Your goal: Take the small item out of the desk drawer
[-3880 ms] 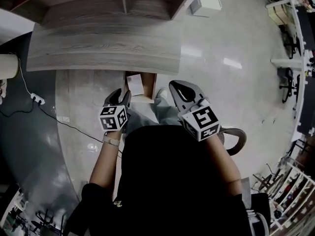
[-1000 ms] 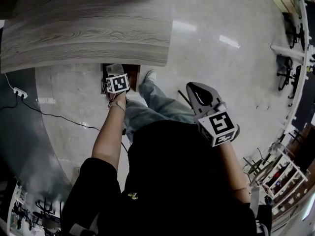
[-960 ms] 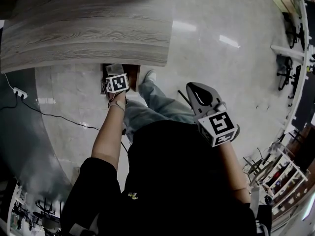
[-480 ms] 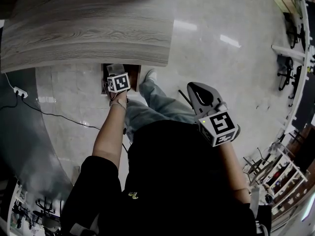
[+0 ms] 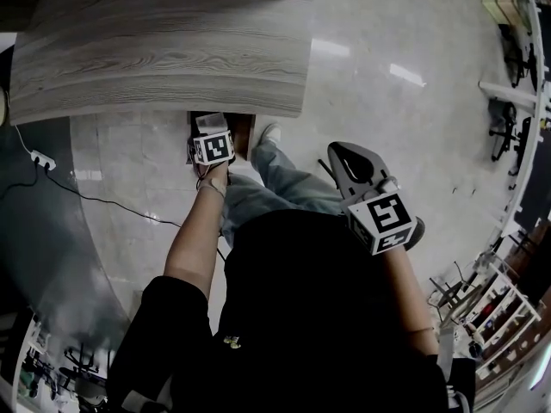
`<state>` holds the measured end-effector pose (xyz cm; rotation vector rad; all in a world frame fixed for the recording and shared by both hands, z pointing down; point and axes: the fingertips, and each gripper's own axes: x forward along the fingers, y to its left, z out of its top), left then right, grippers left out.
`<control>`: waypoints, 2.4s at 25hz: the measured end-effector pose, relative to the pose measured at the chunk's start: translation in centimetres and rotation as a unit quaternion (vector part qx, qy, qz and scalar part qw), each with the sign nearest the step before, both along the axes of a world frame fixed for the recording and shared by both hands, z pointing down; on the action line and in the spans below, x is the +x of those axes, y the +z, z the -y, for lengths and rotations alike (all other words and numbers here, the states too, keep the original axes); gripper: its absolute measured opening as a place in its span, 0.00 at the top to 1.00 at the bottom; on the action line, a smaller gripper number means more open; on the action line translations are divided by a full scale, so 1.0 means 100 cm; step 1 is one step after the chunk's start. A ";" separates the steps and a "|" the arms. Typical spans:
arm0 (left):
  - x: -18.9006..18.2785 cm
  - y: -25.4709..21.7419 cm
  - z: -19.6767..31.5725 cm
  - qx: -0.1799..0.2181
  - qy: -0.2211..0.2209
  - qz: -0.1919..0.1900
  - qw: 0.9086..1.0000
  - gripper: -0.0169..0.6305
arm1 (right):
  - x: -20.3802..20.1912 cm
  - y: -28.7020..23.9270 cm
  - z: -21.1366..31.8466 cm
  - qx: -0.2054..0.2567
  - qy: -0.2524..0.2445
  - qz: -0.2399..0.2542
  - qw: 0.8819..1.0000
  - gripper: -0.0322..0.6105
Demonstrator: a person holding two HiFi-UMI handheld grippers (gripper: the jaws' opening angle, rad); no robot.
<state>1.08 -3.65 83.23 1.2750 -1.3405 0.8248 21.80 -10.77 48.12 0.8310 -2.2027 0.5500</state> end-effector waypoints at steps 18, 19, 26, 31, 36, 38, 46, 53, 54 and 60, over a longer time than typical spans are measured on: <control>-0.019 -0.074 -0.012 0.058 0.065 -0.034 0.996 0.30 | -0.067 -0.029 -0.023 0.022 0.016 0.030 0.999 0.95; -0.022 -0.076 -0.013 0.062 0.067 -0.035 0.995 0.30 | -0.071 -0.032 -0.024 0.023 0.017 0.032 0.999 0.95; -0.039 -0.112 -0.020 0.093 0.086 -0.038 0.991 0.30 | -0.094 -0.043 -0.037 0.035 0.029 0.044 0.998 0.95; -0.048 -0.149 -0.018 0.127 0.095 -0.041 0.987 0.30 | -0.109 -0.053 -0.046 0.043 0.029 0.054 0.997 0.95; -0.066 -0.183 -0.016 0.160 0.098 -0.042 0.981 0.30 | -0.133 -0.058 -0.053 0.053 0.026 0.063 0.996 0.95; -0.072 -0.205 -0.013 0.179 0.101 -0.037 0.978 0.30 | -0.139 -0.063 -0.055 0.057 0.023 0.069 0.996 0.95; -0.101 -0.277 -0.003 0.253 0.100 -0.018 0.962 0.30 | -0.169 -0.078 -0.060 0.073 0.007 0.092 0.993 0.95; -0.130 -0.344 0.006 0.327 0.110 0.012 0.939 0.31 | -0.201 -0.089 -0.064 0.087 -0.014 0.110 0.990 0.95; -0.133 -0.353 0.007 0.336 0.110 0.016 0.935 0.31 | -0.204 -0.093 -0.064 0.091 -0.015 0.113 0.989 0.95; -0.152 -0.406 0.007 0.395 0.113 0.040 0.911 0.30 | -0.224 -0.117 -0.064 0.116 -0.025 0.132 0.984 0.95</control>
